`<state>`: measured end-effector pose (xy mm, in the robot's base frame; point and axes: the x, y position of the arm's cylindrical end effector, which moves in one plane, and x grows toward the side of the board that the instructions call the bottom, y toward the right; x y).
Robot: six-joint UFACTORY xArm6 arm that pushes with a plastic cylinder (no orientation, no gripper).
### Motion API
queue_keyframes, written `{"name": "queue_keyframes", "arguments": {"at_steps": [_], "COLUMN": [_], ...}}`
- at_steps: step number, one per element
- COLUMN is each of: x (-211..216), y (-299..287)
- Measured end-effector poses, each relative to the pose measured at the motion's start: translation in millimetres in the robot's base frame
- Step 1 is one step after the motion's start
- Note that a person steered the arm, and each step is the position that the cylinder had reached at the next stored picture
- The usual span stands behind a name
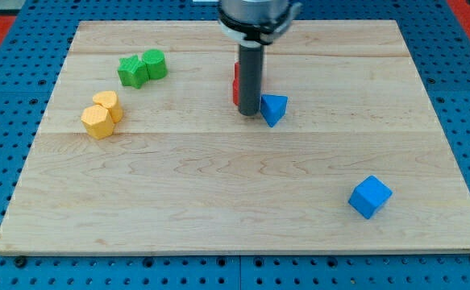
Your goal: Push the blue triangle towards the blue cube
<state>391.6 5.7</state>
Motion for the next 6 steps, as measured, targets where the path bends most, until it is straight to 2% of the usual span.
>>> {"name": "queue_keyframes", "arguments": {"at_steps": [1,2,3,4,6], "x": [-12.1,-0.5,64.7,101.4,114.8], "y": [13.0,70.3,90.2,99.7,127.9]}}
